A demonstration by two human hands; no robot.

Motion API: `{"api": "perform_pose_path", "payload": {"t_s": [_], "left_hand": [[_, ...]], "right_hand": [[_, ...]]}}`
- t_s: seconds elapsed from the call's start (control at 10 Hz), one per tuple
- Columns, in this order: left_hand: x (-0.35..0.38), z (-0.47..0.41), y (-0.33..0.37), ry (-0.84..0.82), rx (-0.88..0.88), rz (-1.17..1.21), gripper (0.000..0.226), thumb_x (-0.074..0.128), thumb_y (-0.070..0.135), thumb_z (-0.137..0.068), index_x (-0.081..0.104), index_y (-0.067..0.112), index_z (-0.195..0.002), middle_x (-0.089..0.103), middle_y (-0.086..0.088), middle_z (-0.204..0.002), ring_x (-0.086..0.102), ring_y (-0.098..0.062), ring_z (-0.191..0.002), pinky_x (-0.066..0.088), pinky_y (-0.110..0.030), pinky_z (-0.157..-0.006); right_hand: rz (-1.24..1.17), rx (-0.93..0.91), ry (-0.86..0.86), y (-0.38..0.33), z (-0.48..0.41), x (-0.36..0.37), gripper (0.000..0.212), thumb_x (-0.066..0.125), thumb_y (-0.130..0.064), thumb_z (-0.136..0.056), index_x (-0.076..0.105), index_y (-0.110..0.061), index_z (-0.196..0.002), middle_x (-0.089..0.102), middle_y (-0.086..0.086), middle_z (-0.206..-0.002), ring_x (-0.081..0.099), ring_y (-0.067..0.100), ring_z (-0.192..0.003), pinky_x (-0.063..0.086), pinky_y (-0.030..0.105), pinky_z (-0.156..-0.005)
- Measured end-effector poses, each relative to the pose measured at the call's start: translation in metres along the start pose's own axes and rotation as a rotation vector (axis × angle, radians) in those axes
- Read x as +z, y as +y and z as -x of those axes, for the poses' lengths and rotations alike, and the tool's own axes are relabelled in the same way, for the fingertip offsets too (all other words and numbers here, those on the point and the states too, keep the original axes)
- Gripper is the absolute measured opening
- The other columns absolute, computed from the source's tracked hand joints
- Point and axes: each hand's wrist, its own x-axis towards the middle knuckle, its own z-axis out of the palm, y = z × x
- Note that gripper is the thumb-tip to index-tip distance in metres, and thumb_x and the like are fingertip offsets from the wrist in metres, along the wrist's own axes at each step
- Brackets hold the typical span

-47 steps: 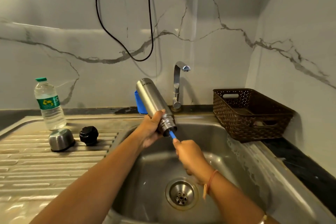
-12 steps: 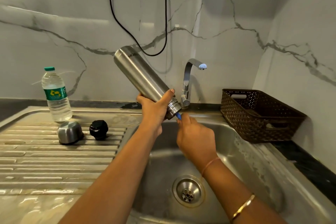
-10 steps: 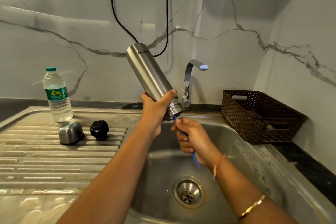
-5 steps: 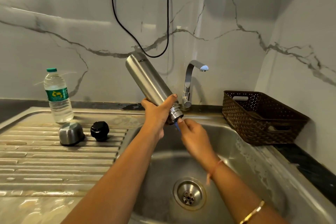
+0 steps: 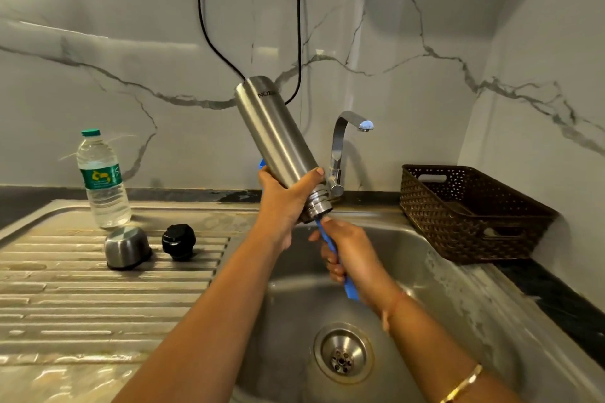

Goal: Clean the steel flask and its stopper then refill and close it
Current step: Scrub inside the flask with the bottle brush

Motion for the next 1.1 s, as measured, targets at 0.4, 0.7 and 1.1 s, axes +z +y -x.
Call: {"api": "perform_pose_path", "payload": {"t_s": [0.4,0.7,1.1], "left_hand": [[-0.015,-0.008,0.002,0.132,-0.052,0.041,0.071,0.077,0.026,-0.077,0.025,0.020,-0.124,0.055,-0.009,-0.106,0.064,-0.028,-0.093,0.056,-0.053,-0.081],[-0.015,-0.010,0.000,0.136,-0.043,0.016,0.076,0.078,0.026,-0.076,0.023,0.020,-0.127,0.054,-0.009,-0.106,0.065,-0.029,-0.094,0.056,-0.053,-0.081],[-0.025,-0.016,0.006,0.214,-0.005,0.126,0.075,0.077,0.025,-0.077,0.022,0.017,-0.128,0.053,-0.004,-0.107,0.063,-0.019,-0.090,0.056,-0.034,-0.067]], "right_hand": [[-0.213,0.095,-0.209,-0.001,0.000,-0.008,0.022,0.042,-0.016,-0.099,0.061,-0.009,-0.089,0.029,-0.004,-0.047,0.021,0.005,-0.034,0.017,0.014,-0.032],[0.898,-0.445,0.246,0.016,0.005,0.008,0.025,0.036,-0.024,-0.098,0.057,-0.012,-0.093,0.057,0.000,-0.063,0.054,0.019,-0.050,0.038,0.028,-0.047],[1.400,-0.663,0.411,0.025,0.004,-0.012,0.034,0.034,-0.029,-0.094,0.063,-0.013,-0.101,0.062,0.004,-0.072,0.059,0.022,-0.047,0.038,0.027,-0.038]]}}
